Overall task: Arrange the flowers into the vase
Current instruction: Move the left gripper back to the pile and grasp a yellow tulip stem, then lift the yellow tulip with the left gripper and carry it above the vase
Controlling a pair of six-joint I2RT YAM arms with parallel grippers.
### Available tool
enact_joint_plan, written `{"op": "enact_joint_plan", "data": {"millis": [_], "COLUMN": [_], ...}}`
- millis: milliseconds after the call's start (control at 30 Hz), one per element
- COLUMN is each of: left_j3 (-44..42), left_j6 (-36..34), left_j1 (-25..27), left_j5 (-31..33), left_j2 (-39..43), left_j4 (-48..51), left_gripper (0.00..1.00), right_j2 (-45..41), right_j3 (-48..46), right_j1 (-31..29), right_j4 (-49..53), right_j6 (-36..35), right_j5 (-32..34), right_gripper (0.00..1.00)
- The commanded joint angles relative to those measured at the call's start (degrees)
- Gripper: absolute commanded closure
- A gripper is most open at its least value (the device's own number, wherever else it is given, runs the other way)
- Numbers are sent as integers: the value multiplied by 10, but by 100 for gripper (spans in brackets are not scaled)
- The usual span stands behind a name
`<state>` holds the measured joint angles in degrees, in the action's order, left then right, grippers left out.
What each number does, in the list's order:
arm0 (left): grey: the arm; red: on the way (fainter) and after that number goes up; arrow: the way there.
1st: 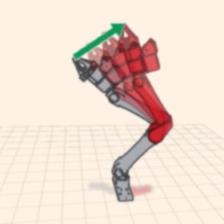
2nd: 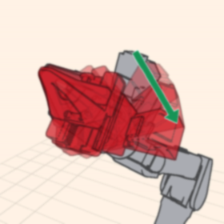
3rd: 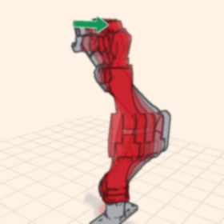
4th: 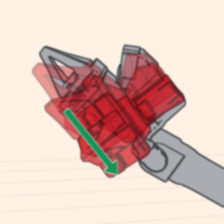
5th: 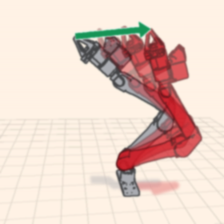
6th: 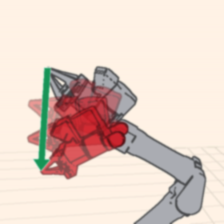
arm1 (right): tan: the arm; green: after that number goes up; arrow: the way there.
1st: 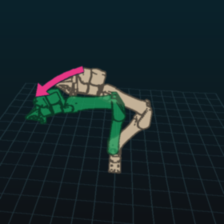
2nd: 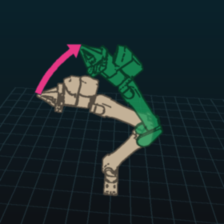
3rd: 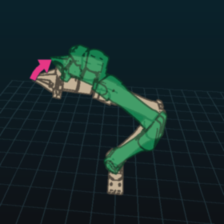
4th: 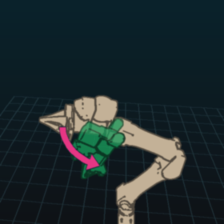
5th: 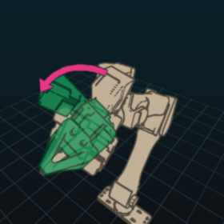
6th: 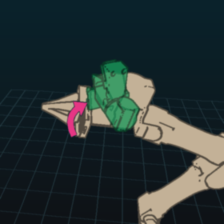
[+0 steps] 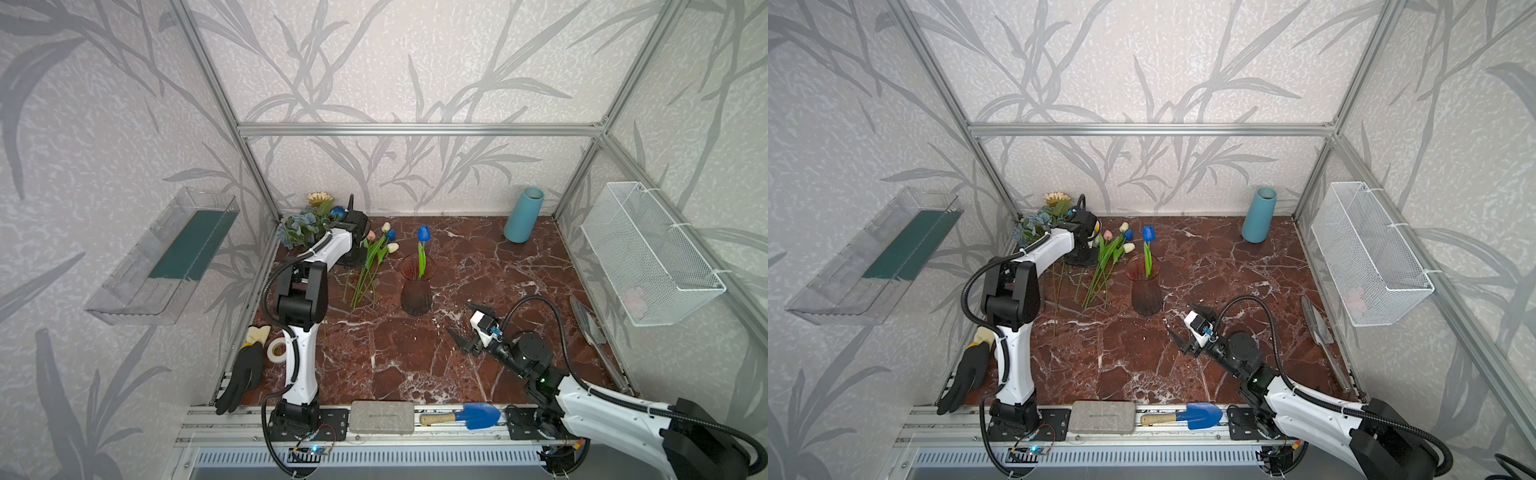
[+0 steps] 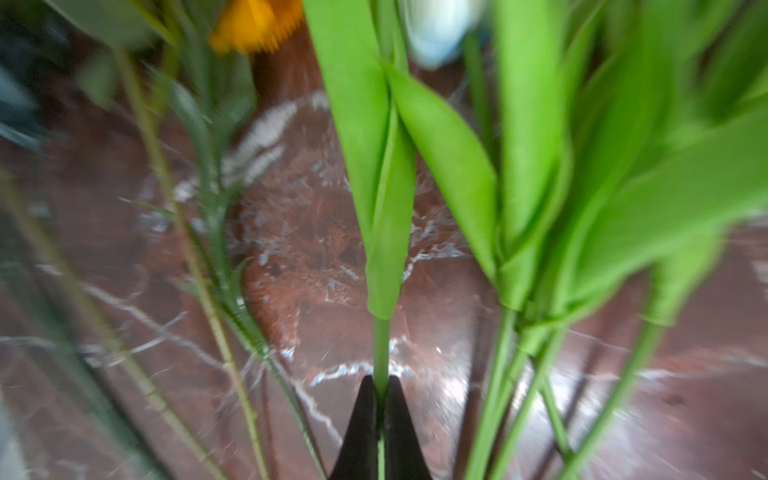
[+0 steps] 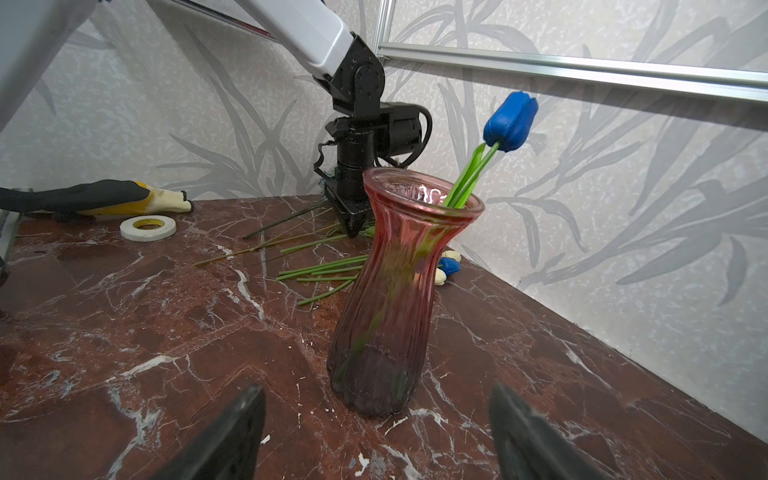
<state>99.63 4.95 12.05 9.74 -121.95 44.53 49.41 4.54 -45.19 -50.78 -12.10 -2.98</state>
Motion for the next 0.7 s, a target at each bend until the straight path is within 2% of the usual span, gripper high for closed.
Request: {"op": "enact_joint_plan", "data": {"millis": [0,200,367,533,667], "left_j3": [-1,-25,-112,-257,-373], "left_j6": [-4,-13,-16,-20,-4], "left_j1": [10,32,58,70,74], "left_j5": [49,83,92,7,-92], "left_j2": [67,135,233,358,447], "left_j4": [9,-9,-123,-322,-481], "left_gripper": [100,100,100,100,100], "right_j2": [-11,-28,-34,-38,-41], "right_j3": [8,7,5,0,-2], "right_j1": [-3,-3,-3,-3,-3], "right_j4": [-9,1,4,-3,-5], "right_j6": [-2,-1,-1,3,5], "right_j5": [6,6,7,9,8], "right_gripper": [15,15,15,13,10]}}
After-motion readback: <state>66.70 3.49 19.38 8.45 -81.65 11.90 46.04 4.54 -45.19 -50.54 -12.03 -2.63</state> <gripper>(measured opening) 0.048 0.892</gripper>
